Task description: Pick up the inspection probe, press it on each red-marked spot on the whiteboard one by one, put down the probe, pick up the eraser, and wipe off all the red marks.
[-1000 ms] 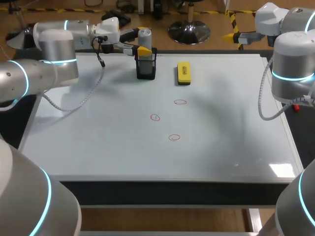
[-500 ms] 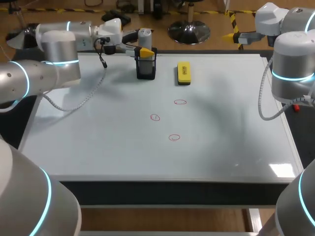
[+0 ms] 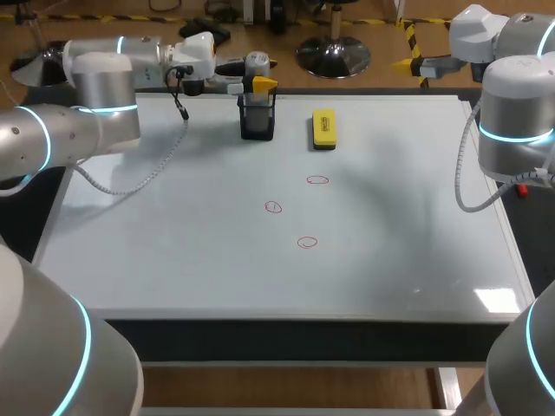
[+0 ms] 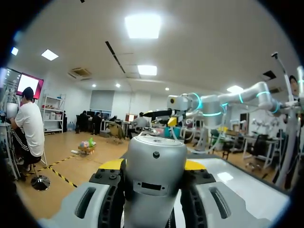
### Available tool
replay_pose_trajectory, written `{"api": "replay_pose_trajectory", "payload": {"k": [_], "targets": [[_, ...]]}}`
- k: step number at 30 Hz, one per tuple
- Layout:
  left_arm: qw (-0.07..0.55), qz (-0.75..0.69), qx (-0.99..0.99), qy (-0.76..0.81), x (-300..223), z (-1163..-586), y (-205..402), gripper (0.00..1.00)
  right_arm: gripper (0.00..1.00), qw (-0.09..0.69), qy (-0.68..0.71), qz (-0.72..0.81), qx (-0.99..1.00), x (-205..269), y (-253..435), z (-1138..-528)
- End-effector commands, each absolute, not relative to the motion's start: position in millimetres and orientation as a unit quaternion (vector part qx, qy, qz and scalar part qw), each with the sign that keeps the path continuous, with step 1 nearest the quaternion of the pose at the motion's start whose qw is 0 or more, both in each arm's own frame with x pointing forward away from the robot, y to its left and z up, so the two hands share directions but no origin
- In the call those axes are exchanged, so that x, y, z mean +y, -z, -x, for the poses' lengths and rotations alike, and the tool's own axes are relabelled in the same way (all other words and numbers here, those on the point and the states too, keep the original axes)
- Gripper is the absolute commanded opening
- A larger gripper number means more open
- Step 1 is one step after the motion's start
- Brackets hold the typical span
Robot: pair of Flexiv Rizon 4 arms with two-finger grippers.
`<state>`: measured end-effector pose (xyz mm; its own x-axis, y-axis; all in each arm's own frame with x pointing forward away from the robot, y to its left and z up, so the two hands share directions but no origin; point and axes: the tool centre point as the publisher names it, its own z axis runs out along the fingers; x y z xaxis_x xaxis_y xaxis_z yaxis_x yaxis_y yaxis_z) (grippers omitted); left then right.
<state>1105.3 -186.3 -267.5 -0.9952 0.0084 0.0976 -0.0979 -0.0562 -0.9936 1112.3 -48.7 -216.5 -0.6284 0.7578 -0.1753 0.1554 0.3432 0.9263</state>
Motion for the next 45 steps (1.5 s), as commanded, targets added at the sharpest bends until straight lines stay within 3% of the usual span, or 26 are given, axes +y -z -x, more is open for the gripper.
{"api": "replay_pose_trajectory", "payload": {"k": [1,45], "targets": [[0.036,-0.031,-0.686,-0.726,-186.5,-1104.0,266.6,0.0,1.0,0.308,-0.487,-0.301,0.76,-48.8,216.4,-1112.7],[0.015,-0.03,-0.67,-0.742,-170.7,-1103.5,158.5,0.0,1.0,0.308,-0.487,-0.301,0.76,-48.8,216.4,-1112.7]]}}
